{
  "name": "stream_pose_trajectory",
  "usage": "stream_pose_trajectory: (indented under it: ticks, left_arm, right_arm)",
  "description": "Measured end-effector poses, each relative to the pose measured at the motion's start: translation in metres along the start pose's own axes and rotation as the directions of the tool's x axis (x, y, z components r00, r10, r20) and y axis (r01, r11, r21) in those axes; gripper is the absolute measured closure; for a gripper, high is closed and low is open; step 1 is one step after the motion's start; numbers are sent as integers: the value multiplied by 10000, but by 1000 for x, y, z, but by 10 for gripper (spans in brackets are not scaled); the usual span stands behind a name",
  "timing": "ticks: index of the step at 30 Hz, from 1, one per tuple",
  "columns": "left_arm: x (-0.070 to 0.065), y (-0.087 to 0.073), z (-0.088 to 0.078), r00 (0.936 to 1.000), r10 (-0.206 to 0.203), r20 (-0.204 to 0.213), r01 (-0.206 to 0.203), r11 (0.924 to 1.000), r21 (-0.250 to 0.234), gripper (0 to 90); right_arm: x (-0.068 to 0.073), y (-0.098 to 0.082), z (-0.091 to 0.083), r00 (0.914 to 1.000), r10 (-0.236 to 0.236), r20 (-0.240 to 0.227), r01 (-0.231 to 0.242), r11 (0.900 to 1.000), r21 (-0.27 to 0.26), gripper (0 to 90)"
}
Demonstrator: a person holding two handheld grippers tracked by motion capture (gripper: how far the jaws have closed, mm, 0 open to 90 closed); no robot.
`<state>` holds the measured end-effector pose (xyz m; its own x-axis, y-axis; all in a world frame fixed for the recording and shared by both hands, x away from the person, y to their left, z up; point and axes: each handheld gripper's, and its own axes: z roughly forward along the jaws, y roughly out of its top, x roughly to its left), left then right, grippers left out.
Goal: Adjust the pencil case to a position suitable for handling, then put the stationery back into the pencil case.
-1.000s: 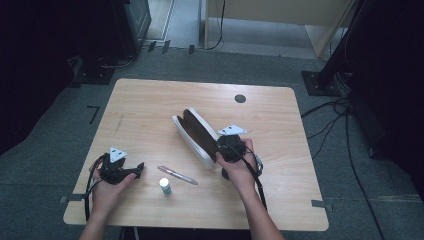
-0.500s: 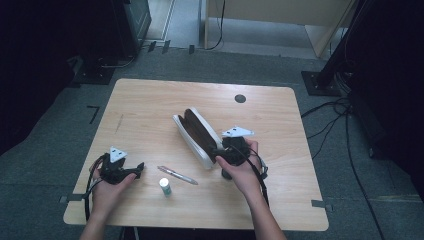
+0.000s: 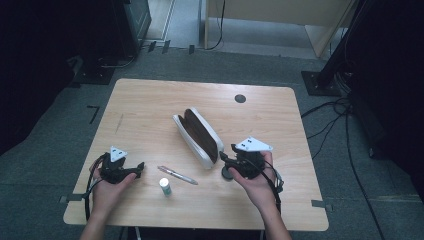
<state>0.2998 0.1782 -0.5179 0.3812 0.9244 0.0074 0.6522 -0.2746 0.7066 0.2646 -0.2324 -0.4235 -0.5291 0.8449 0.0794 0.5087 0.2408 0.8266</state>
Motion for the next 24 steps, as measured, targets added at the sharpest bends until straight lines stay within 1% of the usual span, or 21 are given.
stream_pose_trajectory:
  ticks: [1,2,4,6,7,8,9,10,11,13,15,16,17,18,19,20,24]
  left_arm:
    - [0,0,0,10000,2,2,-2,10000,0,128]
    - [0,0,0,10000,2,2,-2,10000,0,128]
    - [0,0,0,10000,2,-1,-2,10000,1,128]
    - [0,0,0,10000,-4,-6,4,10000,-2,128]
    - [0,0,0,10000,-3,-6,3,10000,-3,128]
    - [0,0,0,10000,-3,-6,3,10000,-3,129]
    - [0,0,0,10000,-5,-8,5,10000,-2,128]
    - [0,0,0,10000,-5,-8,5,10000,-2,129]
    - [0,0,0,10000,-10,-12,10,10000,-7,129]
    - [0,0,0,10000,-3,-16,3,10000,-1,129]
    - [0,0,0,10000,-3,-13,3,10000,-2,129]
    - [0,0,0,10000,-3,-13,3,10000,-2,129]
    - [0,0,0,10000,-7,-13,7,10000,-1,130]
    - [0,0,0,10000,-7,-13,7,10000,-1,130]
    - [0,0,0,10000,-4,-15,4,10000,0,129]
    - [0,0,0,10000,-4,-15,4,10000,0,130]
    - [0,0,0,10000,-5,-12,5,10000,-3,130]
  right_arm:
    - [-2,-7,-3,10000,44,-88,-44,10000,4,552]
    - [-2,-7,-3,10000,44,-88,-44,10000,4,552]
    - [-3,-14,-5,9998,136,-176,-135,9999,50,579]
    - [-4,-22,-5,9991,119,-417,-113,9998,136,616]
    - [-4,-28,-4,9978,133,-645,-121,9997,195,625]
    - [-4,-28,-4,9978,133,-645,-121,9997,195,625]
    - [-3,-34,-2,9972,61,-747,-40,9996,293,629]
    - [-3,-34,-2,9972,61,-747,-40,9996,293,629]
    - [-1,-39,1,9969,5,-783,20,9995,324,629]
    - [2,-42,4,9963,-108,-852,134,9994,304,621]
    - [6,-44,7,9941,-264,-1049,295,9992,276,613]
    - [6,-44,7,9941,-264,-1049,295,9992,276,613]
    - [10,-46,11,9919,-515,-1163,550,9981,272,619]
    - [10,-46,11,9919,-515,-1163,550,9981,272,619]
    - [14,-47,15,9889,-772,-1267,809,9964,243,626]
    - [14,-47,15,9889,-772,-1267,809,9964,243,626]
    - [20,-47,22,9834,-908,-1571,953,9952,214,644]
